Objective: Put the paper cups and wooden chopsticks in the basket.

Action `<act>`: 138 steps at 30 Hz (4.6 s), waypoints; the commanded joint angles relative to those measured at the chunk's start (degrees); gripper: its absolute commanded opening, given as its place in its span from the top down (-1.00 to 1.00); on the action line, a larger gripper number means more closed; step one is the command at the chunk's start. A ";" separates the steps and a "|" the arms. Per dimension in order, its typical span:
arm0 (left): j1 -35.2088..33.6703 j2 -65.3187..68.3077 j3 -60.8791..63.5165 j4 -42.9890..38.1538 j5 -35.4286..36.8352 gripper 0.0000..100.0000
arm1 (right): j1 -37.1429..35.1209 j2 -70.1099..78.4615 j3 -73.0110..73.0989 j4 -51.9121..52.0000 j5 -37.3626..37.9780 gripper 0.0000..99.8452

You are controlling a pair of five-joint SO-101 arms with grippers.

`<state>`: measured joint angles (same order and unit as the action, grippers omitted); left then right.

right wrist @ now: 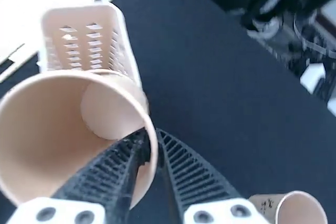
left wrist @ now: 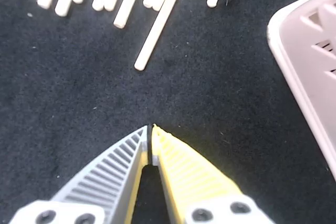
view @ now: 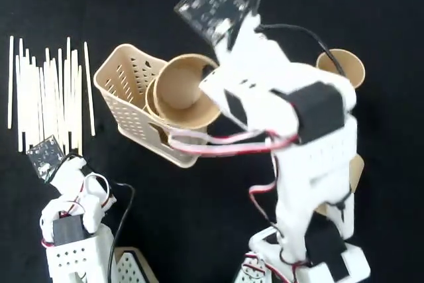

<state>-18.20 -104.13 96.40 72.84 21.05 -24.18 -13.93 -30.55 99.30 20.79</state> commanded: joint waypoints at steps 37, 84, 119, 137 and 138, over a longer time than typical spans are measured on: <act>0.40 -0.26 0.92 0.26 0.35 0.94 | 28.48 -15.78 21.49 0.18 17.05 0.36; 0.40 -0.26 0.92 0.26 0.35 0.94 | 42.99 44.26 -7.08 -12.13 25.58 0.98; 0.40 -0.26 0.92 0.26 0.35 0.94 | -8.62 -28.97 16.40 0.88 13.27 0.98; 0.40 -0.26 0.92 0.26 0.35 0.94 | -20.75 -18.77 13.93 1.14 10.81 0.98; 0.40 -0.26 0.92 0.26 0.35 0.94 | -20.75 -18.07 13.14 1.23 11.43 0.98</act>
<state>-18.20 -104.13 96.40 72.84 21.05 -44.75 -34.07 -14.29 99.21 30.99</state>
